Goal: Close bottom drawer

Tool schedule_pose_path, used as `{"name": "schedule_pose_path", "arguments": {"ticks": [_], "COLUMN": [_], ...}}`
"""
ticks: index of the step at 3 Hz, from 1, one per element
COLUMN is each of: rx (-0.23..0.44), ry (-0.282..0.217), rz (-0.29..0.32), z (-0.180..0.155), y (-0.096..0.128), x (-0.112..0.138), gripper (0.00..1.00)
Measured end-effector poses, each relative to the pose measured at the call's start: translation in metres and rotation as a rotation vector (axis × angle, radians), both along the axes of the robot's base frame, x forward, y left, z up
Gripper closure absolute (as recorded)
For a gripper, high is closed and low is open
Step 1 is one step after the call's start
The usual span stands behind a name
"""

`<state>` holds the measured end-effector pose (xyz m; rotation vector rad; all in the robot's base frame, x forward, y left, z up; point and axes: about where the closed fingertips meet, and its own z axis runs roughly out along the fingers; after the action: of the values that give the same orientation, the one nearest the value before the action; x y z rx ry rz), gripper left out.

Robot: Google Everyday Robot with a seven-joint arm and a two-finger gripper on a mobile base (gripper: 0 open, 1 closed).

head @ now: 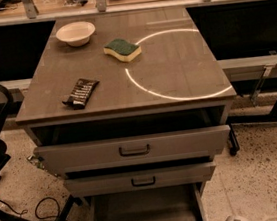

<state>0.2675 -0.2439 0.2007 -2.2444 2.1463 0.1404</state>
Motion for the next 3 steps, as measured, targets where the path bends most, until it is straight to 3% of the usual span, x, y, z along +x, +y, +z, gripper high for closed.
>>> {"name": "schedule_pose_path", "arguments": {"ticks": [1,2,3], "rx": [-0.002,0.035,0.102], "ry": [0.008,0.033,-0.005], "rz": [-0.001,-0.010,-0.007], "z": [-0.004,-0.048,-0.078], "y": [0.002,0.014,0.022], "x": [-0.001,0.002,0.009], "gripper": [1.00,1.00,1.00]}}
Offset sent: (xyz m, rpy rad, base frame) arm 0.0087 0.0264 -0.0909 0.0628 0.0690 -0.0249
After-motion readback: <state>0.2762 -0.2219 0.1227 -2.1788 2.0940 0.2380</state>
